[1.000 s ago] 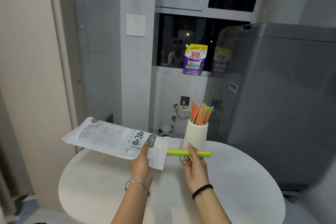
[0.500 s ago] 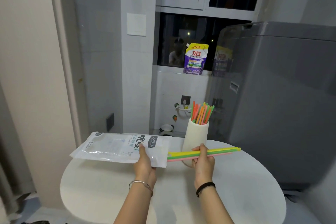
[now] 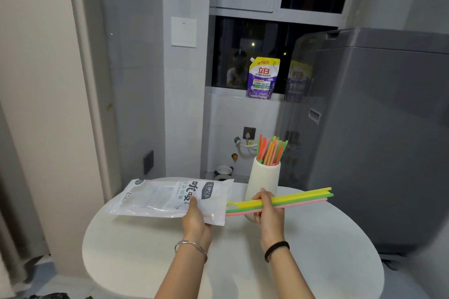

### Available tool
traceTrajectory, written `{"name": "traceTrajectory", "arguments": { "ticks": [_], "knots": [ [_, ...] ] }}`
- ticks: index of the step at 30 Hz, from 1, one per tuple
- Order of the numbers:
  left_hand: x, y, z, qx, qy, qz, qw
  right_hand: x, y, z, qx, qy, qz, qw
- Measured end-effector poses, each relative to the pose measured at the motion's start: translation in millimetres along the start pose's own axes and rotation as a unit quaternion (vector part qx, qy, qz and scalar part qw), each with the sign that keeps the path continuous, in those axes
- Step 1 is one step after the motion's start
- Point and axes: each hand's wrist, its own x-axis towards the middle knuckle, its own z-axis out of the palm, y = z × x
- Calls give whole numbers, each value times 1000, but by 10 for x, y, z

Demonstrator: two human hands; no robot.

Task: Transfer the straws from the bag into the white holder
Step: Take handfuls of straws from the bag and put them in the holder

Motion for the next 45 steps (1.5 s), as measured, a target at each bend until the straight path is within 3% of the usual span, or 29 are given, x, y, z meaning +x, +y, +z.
{"name": "traceTrajectory", "arguments": {
  "ticks": [7, 15, 23, 28, 38, 45],
  "knots": [
    [-88, -132, 46, 21, -22, -16, 999, -145, 138, 169, -82, -121, 11, 989],
    [-39, -102, 67, 6, -22, -16, 1000, 125, -205, 6, -103, -26, -83, 991],
    [57, -153, 86, -4, -16, -34, 999, 824, -1130, -35, -200, -38, -198, 959],
    [84, -215, 119, -1, -18, -30, 999, 1095, -1307, 54, -309, -77, -224, 921],
    [151, -159, 81, 14, -12, -7, 1000, 1324, -1338, 139, -372, -54, -247, 893],
    [169, -138, 61, 14, -3, -3, 1000, 1313, -1226, 194, -464, -77, -249, 846]
  ]
}}
